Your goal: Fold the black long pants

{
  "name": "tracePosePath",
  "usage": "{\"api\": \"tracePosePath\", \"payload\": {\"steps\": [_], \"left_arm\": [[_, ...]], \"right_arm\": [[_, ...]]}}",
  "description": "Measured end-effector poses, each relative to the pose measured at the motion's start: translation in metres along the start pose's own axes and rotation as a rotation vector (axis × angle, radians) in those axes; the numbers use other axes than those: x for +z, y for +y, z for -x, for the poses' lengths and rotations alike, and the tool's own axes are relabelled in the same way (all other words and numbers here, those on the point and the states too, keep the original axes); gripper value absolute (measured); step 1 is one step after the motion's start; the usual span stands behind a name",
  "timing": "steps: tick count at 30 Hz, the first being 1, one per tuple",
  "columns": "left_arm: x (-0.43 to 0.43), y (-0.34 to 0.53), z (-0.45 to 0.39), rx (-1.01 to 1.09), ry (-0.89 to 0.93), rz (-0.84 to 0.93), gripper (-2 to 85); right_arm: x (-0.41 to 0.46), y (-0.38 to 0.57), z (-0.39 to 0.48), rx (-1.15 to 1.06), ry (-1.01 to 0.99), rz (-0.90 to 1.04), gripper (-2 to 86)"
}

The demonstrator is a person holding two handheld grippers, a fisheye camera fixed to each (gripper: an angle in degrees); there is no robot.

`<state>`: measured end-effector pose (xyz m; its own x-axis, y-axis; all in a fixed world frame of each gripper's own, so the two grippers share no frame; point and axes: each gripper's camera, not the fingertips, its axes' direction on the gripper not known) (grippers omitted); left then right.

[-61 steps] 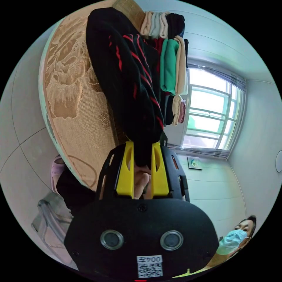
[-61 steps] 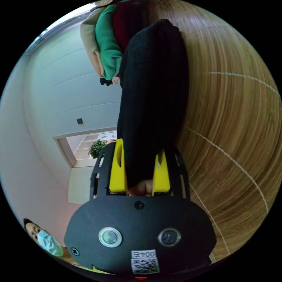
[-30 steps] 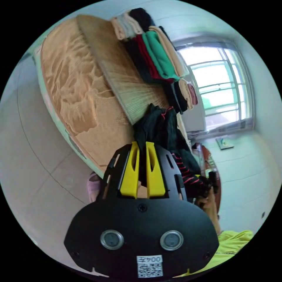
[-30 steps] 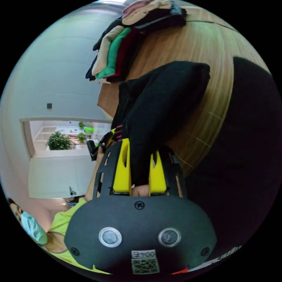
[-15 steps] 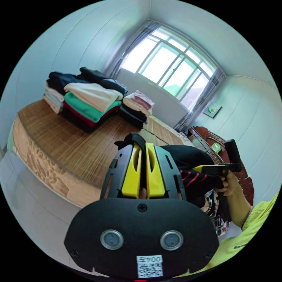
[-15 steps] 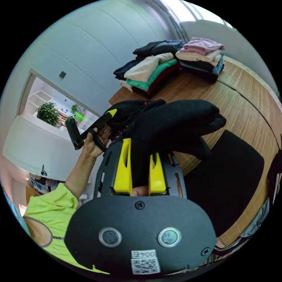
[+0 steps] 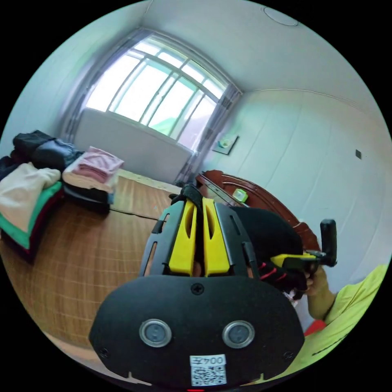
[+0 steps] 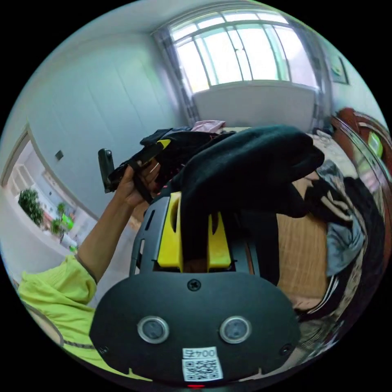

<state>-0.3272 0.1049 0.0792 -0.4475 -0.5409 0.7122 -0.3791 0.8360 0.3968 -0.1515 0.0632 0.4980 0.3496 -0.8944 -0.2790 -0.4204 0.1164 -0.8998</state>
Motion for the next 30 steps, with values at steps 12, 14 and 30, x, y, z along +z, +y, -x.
{"api": "tracePosePath", "payload": {"steps": [12, 14, 30], "left_arm": [[0.173, 0.186, 0.156, -0.208, 0.024, 0.396, 3.9], [0.166, 0.162, 0.150, -0.117, 0.037, 0.408, 4.0], [0.029, 0.075, 0.218, -0.214, -0.054, 0.242, 9.5]], "right_arm": [[0.134, 0.233, -0.092, 0.560, -0.063, 0.027, 8.9], [0.129, 0.230, -0.092, 0.567, -0.077, -0.009, 9.2], [0.071, 0.290, -0.110, 0.247, -0.276, 0.031, 11.3]]}}
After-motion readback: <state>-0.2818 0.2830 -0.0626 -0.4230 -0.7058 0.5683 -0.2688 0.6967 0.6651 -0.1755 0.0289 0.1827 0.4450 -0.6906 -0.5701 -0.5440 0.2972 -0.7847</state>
